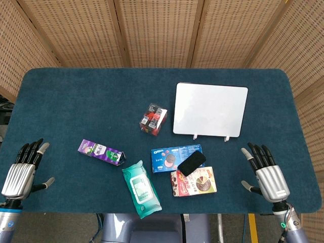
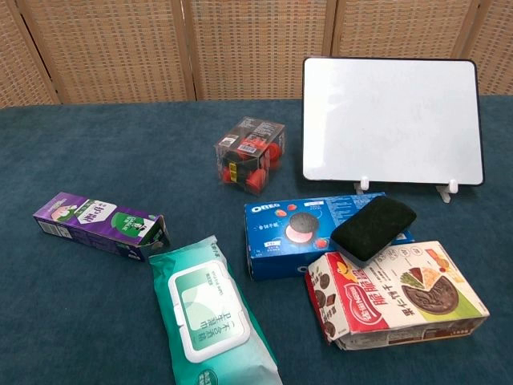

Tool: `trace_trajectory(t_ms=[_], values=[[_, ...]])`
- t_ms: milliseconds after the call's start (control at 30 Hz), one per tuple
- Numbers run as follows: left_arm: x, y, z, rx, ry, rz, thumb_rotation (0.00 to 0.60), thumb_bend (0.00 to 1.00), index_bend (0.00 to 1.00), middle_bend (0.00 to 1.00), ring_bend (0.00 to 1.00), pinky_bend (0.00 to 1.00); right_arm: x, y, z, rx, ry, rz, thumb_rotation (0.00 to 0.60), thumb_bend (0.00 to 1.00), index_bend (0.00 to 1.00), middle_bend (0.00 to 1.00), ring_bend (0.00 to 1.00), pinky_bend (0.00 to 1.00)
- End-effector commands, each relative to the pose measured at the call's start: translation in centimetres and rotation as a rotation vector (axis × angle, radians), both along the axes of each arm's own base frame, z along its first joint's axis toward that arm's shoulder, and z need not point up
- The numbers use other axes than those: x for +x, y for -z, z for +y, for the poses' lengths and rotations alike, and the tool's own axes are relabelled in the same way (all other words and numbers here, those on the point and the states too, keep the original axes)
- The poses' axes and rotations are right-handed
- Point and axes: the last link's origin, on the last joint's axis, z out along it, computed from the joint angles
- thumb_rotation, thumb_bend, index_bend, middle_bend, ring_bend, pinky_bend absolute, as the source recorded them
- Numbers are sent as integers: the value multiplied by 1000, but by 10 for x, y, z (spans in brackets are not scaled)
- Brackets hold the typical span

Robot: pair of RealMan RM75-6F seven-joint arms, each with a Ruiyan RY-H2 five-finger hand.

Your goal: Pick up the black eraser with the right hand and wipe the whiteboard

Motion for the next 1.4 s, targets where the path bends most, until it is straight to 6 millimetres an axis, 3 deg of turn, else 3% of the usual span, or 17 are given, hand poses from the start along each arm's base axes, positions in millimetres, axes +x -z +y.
trace_trajectory(t_ms=[33, 500, 833, 1033, 1400], values=[[0, 0, 0, 2, 0, -2, 600, 177, 0, 0, 0, 0, 0, 0, 0, 1, -1, 0, 600, 0, 0, 0, 0, 0], [-1, 0, 2, -9, -3, -10, 600, 177, 0, 0, 0, 0, 21, -1, -13, 2, -51, 14, 600, 0, 12, 0, 0, 0], [1, 1, 0, -14, 6, -15, 600, 177, 0, 0, 0, 0, 58, 1, -30, 25, -144, 114, 600, 0, 163, 0, 0, 0], [2, 0, 0, -17, 9, -23, 600, 177, 0, 0, 0, 0, 80, 7, -33, 71, -181, 149, 600, 0, 239, 0, 0, 0], [3, 4, -1, -34, 13, -21, 600, 177, 0, 0, 0, 0, 100, 34, -34, 157, -212, 204, 600, 0, 254, 0, 0, 0]])
